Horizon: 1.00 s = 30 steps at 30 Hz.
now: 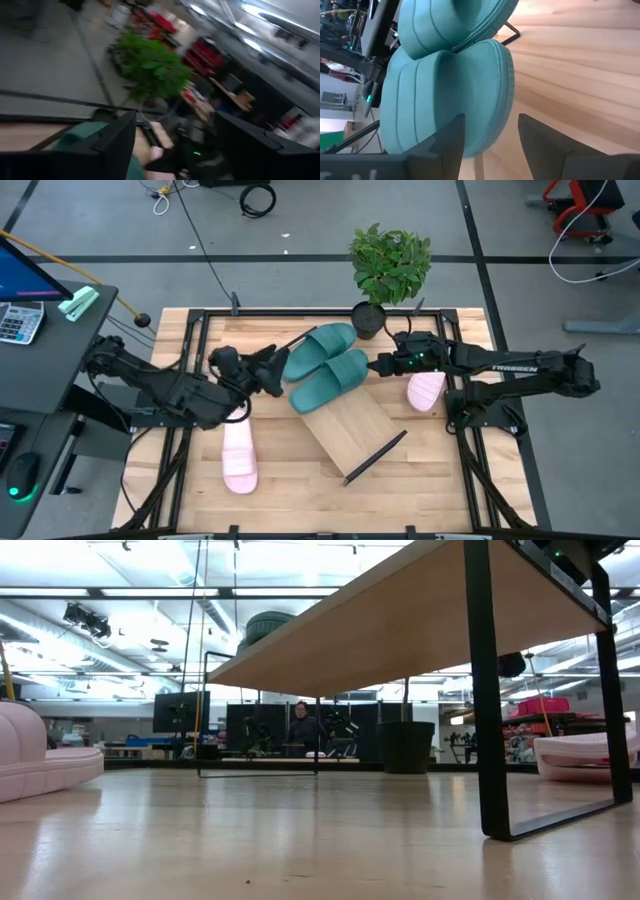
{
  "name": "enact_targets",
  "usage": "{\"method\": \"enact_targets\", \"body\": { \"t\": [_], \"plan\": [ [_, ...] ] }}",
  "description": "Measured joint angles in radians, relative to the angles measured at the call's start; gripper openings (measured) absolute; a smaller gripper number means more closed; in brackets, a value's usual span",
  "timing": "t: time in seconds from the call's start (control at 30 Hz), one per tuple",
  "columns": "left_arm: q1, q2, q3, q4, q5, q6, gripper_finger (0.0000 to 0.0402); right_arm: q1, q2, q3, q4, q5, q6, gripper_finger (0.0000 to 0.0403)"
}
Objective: Pick and place slides into the shelf
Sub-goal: Put the green slide on the shelf
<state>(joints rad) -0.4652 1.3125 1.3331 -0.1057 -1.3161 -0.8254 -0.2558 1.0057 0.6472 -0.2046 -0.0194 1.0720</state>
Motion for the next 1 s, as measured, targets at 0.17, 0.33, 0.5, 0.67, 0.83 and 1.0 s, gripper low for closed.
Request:
{"method": "enact_targets", "body": {
  "t": [0.17,0.33,0.5,0.67,0.83,1.0],
  "plan": [
    [0.012,0.0,0.0,0.221,0.142,0.248,0.027,-0.021,0.033,0.0,0.045,-0.021,0.005,0.0194],
    [0.029,0.0,0.0,0.424,0.292,0.446,0.027,-0.037,0.073,0.0,0.075,-0.041,0.007,0.0194],
    [0.037,0.0,0.0,0.482,0.334,0.498,0.027,-0.043,0.105,0.0,0.106,-0.043,0.007,0.0194],
    [0.037,0.0,0.0,0.485,0.369,0.498,0.027,-0.046,0.129,0.0,0.148,-0.041,0.009,0.0182],
    [0.037,0.0,0.0,0.486,0.379,0.507,0.027,-0.046,0.138,0.0,0.15,-0.03,0.01,0.0134],
    [0.037,0.0,0.0,0.494,0.428,0.534,0.027,-0.045,0.134,0.0,0.152,0.001,0.012,0.0066]
  ]
}}
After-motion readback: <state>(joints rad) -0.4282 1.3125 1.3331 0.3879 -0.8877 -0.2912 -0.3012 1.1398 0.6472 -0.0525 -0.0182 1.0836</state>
